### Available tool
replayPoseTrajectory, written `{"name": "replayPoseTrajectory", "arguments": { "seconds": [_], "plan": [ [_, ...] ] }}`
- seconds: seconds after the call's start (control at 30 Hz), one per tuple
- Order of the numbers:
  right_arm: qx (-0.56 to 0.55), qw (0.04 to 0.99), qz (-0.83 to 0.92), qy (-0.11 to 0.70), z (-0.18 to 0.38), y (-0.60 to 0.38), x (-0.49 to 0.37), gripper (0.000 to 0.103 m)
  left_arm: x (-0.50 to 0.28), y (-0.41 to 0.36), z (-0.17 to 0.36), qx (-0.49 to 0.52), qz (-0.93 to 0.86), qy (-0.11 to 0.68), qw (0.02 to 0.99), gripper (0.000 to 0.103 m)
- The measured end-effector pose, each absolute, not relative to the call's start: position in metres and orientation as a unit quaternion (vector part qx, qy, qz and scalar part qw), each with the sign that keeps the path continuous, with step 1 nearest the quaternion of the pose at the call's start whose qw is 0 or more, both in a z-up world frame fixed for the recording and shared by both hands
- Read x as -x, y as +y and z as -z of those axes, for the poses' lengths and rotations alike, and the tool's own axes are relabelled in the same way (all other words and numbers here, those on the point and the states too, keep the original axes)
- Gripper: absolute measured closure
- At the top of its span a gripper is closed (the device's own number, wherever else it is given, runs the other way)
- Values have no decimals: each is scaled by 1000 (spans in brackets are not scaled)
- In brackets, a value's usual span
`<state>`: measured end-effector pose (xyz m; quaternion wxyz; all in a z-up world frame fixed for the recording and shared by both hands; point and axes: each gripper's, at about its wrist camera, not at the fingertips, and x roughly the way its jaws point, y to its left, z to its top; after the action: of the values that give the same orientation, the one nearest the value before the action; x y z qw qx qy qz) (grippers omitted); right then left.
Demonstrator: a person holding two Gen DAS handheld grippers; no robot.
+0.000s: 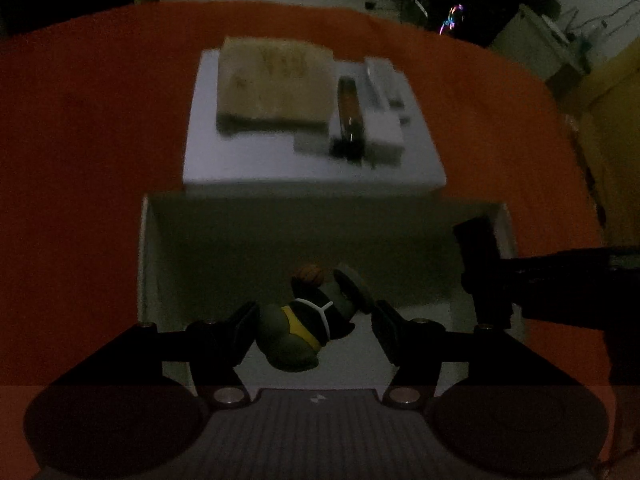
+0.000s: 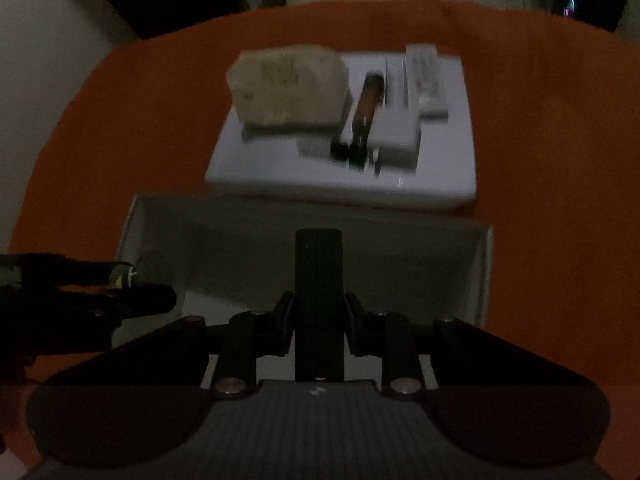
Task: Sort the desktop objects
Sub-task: 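Carry the figurine and black stick into the white box with both tools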
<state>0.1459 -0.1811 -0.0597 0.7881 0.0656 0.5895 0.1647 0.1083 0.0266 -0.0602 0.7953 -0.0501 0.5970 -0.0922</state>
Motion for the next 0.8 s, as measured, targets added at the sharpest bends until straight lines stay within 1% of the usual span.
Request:
{"name": "replayPoseTrajectory", "arguments": {
  "seconds": [0.43, 0.8],
  "plan": [
    [-70, 757, -139, 635, 124, -169, -115, 75, -94, 9, 141, 34, 69, 630, 772, 46],
    [-59, 753, -105, 647, 162, -161, -101, 75, -80, 8, 173, 41, 53, 629, 774, 46]
  ]
}}
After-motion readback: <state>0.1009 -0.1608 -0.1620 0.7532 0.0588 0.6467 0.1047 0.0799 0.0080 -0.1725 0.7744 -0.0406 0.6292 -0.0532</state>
